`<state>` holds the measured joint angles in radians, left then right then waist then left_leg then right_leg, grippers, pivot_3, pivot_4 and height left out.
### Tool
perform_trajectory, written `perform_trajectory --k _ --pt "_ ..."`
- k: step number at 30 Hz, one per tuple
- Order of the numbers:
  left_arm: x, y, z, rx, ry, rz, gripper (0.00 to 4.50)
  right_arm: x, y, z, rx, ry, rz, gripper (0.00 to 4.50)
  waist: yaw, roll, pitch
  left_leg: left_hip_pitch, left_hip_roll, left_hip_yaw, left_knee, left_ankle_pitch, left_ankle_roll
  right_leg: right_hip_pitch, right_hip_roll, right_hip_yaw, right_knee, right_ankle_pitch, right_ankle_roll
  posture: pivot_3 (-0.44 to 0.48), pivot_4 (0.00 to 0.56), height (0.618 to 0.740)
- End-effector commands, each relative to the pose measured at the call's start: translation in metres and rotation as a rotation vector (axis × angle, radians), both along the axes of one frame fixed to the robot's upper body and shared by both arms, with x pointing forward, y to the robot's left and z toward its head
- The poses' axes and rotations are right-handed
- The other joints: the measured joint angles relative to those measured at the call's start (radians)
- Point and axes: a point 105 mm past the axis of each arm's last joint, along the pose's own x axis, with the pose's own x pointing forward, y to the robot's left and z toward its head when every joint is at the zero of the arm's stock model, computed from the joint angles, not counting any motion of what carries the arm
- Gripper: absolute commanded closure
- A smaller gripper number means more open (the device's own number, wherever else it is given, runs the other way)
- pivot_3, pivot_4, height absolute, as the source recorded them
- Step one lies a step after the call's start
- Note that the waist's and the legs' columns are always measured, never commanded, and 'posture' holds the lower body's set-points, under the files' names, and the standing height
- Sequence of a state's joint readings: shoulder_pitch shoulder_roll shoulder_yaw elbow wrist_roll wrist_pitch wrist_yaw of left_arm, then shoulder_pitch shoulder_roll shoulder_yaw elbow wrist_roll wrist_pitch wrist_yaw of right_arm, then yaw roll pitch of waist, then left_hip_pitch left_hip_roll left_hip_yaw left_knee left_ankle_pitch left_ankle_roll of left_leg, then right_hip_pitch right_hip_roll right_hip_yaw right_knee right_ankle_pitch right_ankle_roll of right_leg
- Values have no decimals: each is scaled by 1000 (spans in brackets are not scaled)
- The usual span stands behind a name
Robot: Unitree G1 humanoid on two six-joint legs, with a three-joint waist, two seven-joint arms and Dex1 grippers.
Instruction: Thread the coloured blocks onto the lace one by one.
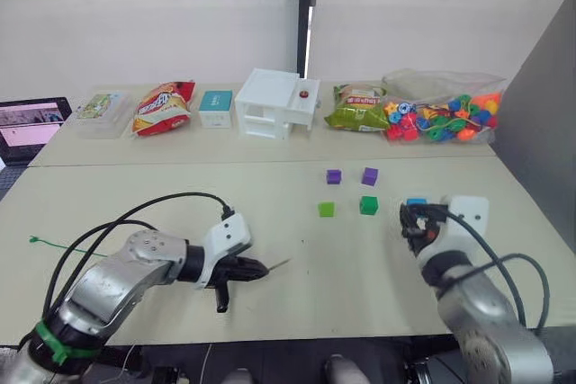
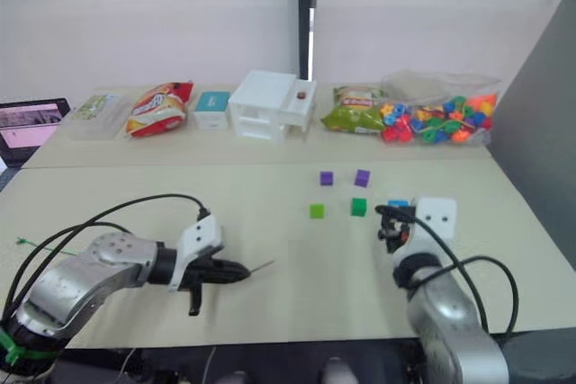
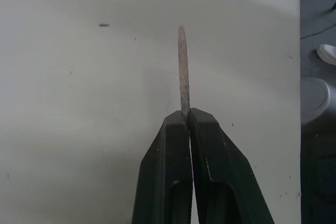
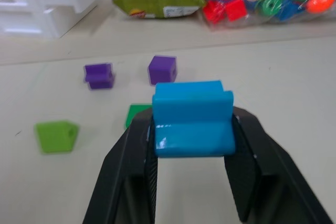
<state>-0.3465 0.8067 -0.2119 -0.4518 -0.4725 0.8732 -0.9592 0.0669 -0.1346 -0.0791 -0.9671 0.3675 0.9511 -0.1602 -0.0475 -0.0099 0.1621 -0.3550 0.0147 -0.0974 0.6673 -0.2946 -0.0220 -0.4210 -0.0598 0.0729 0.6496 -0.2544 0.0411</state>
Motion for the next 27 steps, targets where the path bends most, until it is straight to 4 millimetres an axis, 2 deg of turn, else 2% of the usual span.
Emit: perform_trajectory --k 1,2,5,11,14,17,21,23,27 --pt "4 -5 1 -1 -3 -27 4500 -19 44 -6 34 54 152 3303 -5 0 0 0 0 0 0 0 0 0 0 0 -1 0 0 0 150 740" --pt "5 -5 1 4 -4 -35 4500 -24 55 -16 40 108 183 3303 -5 0 0 0 0 0 0 0 0 0 0 0 -2 0 0 0 150 740" --pt "5 -5 3 10 -10 -50 4500 -30 70 -31 63 189 218 3303 -4 0 0 0 0 0 0 1 -1 0 0 0 -2 0 0 0 150 740" --pt "3 9 7 49 -38 -40 4500 -5 69 -78 28 300 173 3303 0 -2 0 0 0 1 0 1 -1 0 0 0 -2 0 0 0 150 740" --pt "0 11 7 59 -40 -43 4500 4 79 -83 63 288 206 3303 -1 -3 0 1 1 1 0 1 -1 0 0 0 -2 0 0 0 150 740" --pt "-1 12 9 65 -52 -33 4500 8 81 -93 70 310 203 3303 -1 -5 -1 1 1 1 0 1 -1 1 0 0 -2 0 0 0 150 740" --pt "2 17 9 72 -68 -10 4500 12 78 -83 96 249 207 3303 -2 -6 -2 1 1 1 0 1 -1 0 0 0 -2 0 0 0 150 740" --pt "3 17 9 70 -68 -4 4500 12 76 -77 74 221 217 2279 -1 -6 -2 1 1 1 0 1 -1 0 0 0 -2 0 0 0 150 740" --pt "1 15 8 61 -66 -13 4500 7 71 -63 71 172 248 963 2 -6 -1 1 0 1 0 1 -1 0 0 0 -2 0 0 0 150 740"
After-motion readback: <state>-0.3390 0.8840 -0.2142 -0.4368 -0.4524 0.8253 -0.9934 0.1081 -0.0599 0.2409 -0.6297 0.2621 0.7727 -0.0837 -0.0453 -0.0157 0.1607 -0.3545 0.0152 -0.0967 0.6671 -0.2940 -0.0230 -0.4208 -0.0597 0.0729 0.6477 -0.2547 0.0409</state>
